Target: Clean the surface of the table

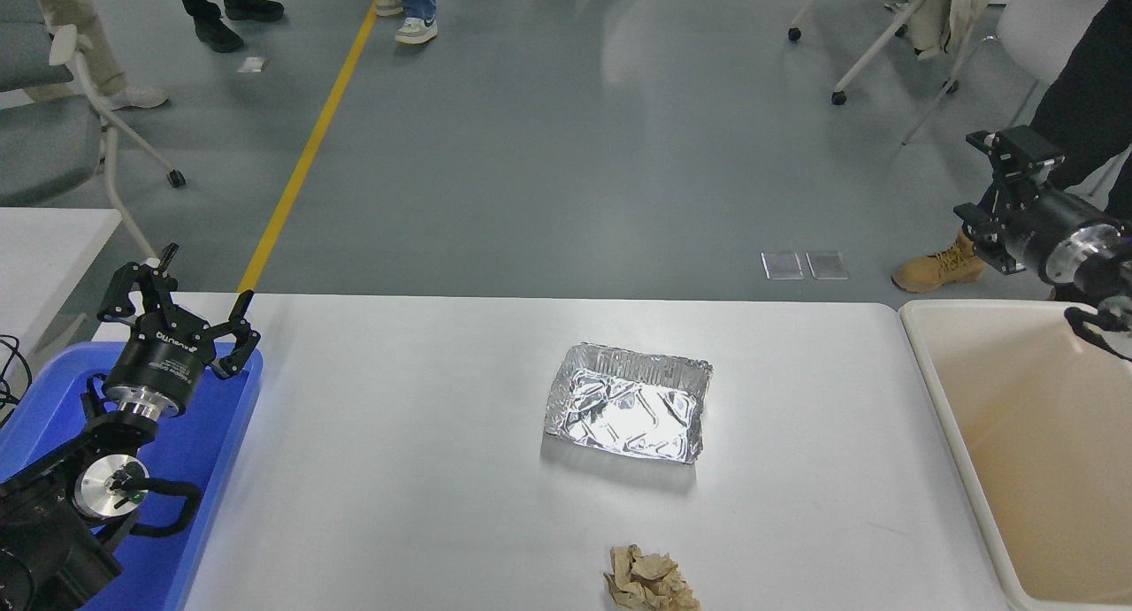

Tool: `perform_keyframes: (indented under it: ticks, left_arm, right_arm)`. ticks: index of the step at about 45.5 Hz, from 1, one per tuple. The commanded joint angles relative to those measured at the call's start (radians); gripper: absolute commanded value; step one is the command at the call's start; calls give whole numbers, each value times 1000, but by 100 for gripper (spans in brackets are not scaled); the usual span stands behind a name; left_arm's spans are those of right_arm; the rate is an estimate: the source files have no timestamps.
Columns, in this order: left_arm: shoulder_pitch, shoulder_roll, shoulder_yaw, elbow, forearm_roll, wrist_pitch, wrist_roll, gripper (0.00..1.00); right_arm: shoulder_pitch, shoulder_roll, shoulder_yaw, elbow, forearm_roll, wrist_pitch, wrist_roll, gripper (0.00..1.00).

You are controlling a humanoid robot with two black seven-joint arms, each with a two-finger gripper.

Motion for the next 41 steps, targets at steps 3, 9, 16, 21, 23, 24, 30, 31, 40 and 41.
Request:
perform_keyframes:
  ticks: [3, 9, 16, 21, 23, 24, 30, 31, 40, 41]
  left_arm:
    - [0, 0, 0, 0, 0, -1, 0, 100]
    - [0, 0, 0, 0, 0, -1, 0, 100]
    - [0, 0, 0, 0, 0, 1, 0, 100]
    - [0, 0, 0, 0, 0, -1, 0, 100]
    - [0, 0, 0, 0, 0, 1, 0, 100]
    - [0, 0, 0, 0, 0, -1, 0, 100]
    - [0, 0, 0, 0, 0, 1, 0, 100]
    - [0, 0, 0, 0, 0, -1, 0, 100]
    - [0, 0, 0, 0, 0, -1, 0, 100]
    - [0, 0, 0, 0, 0, 1, 0, 100]
  right_arm:
    - [101, -17, -267, 9, -276, 4, 2, 99]
    - [178, -14, -429, 18, -276, 28, 5, 99]
    - [268, -16, -488, 71, -276, 121, 6, 99]
    - [345, -16, -502, 121, -276, 201, 6, 99]
    - [368, -14, -512, 141, -276, 227, 6, 99]
    - [380, -14, -517, 152, -276, 238, 6, 99]
    - [436, 0, -563, 221, -287, 269, 6, 99]
    - [442, 7, -574, 230, -295, 269, 6, 99]
    - [459, 136, -706, 256, -359, 267, 6, 99]
    - [457, 148, -718, 258, -359, 267, 6, 99]
